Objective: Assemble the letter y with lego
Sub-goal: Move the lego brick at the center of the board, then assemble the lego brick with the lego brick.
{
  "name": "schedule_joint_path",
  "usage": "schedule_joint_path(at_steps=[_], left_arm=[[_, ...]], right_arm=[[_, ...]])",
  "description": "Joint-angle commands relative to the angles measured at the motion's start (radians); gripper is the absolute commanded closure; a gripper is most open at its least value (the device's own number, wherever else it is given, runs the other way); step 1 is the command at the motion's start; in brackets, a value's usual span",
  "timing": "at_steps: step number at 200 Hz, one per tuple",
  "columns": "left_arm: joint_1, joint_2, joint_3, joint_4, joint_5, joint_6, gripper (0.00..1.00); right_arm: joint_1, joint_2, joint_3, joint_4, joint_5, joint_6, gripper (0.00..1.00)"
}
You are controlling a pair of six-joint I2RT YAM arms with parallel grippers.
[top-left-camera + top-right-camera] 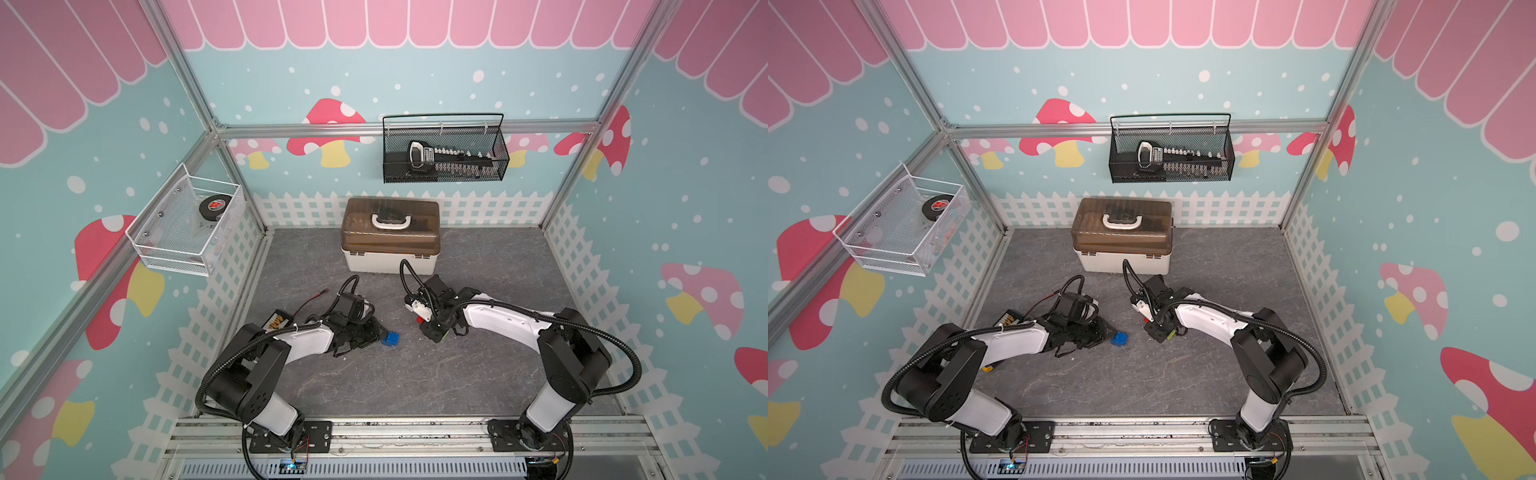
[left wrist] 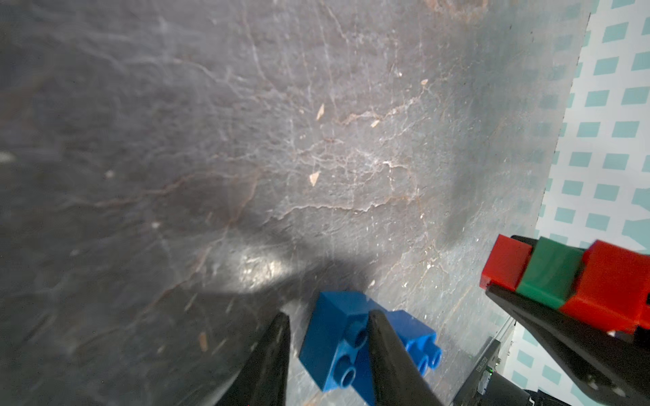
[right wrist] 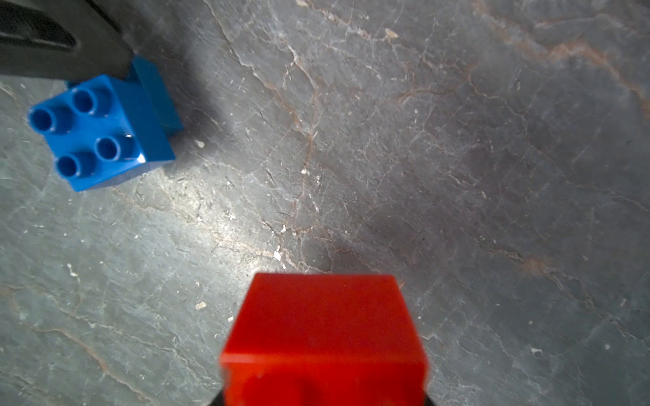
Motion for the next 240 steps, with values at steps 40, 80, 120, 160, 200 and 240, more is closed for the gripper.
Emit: schedule_joint_path(at_steps=[40, 80, 120, 160, 200, 240], left_arm=[[0.020, -0.120, -0.018, -0.072, -0.044, 0.019, 0.58], [0.021, -0.163, -0.036, -0.069, 0.007, 0.047, 0.52], [0.020, -0.167, -0.065, -0.024, 0.074, 0.078, 0.46], [0.017, -0.148, -0.084, 0.051, 0.116, 0.062, 0.45], [0.008, -0.134, -0.086, 0.049, 0.120, 0.066, 0.46], [0.007, -0.120, -0.096, 0.028, 0.096, 0.073, 0.49]], right_arm=[[0.036, 0.068, 0.034, -0.060, 0.013, -0.024, 0.68], [0.047, 0.092, 0.044, -0.060, 0.018, -0.022, 0.67], [0.049, 0.095, 0.039, -0.060, 0.027, -0.019, 0.62], [0.050, 0.092, 0.028, -0.052, 0.028, -0.013, 0.56], [0.049, 0.076, 0.028, -0.061, 0.030, -0.011, 0.56], [0.050, 0.066, 0.028, -0.070, 0.027, -0.009, 0.56]])
